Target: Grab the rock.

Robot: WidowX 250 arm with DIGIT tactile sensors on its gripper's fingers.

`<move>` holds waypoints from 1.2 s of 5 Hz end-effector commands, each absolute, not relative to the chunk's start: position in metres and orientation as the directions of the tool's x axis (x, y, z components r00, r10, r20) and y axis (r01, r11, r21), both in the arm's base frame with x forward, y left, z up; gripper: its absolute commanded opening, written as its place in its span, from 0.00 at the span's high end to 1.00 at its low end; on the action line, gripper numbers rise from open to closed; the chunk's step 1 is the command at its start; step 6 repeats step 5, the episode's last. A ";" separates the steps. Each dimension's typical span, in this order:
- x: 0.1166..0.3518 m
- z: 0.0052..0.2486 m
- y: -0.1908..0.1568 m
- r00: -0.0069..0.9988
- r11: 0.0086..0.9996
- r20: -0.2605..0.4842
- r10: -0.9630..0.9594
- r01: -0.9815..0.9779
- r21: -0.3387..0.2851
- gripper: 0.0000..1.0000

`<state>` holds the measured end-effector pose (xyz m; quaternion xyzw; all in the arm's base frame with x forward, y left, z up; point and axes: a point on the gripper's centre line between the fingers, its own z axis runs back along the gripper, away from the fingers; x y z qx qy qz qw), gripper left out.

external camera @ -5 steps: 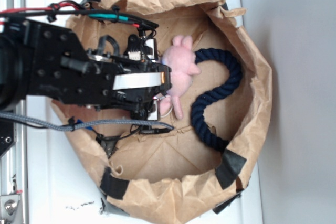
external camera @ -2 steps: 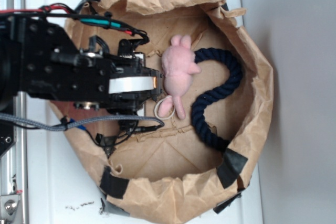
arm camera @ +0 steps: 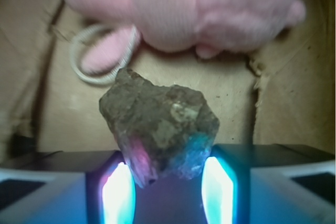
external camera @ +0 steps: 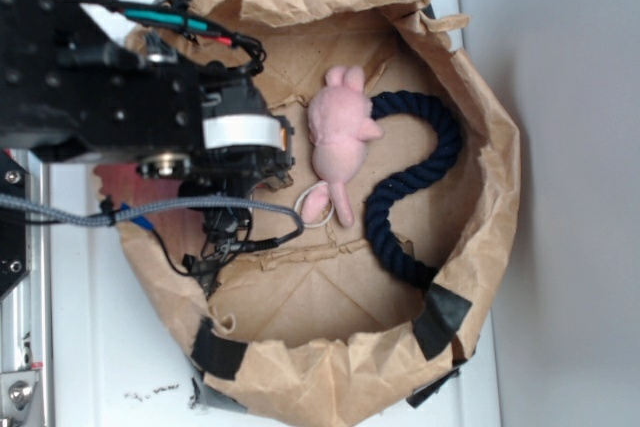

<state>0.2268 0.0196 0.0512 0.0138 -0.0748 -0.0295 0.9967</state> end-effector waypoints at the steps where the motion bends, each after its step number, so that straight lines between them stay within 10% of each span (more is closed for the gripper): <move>1: 0.236 0.087 0.032 0.981 1.000 0.194 -0.028 0.030 -0.007 1.00; 6: 0.239 0.147 0.006 0.988 1.000 0.151 0.024 -0.023 -0.010 1.00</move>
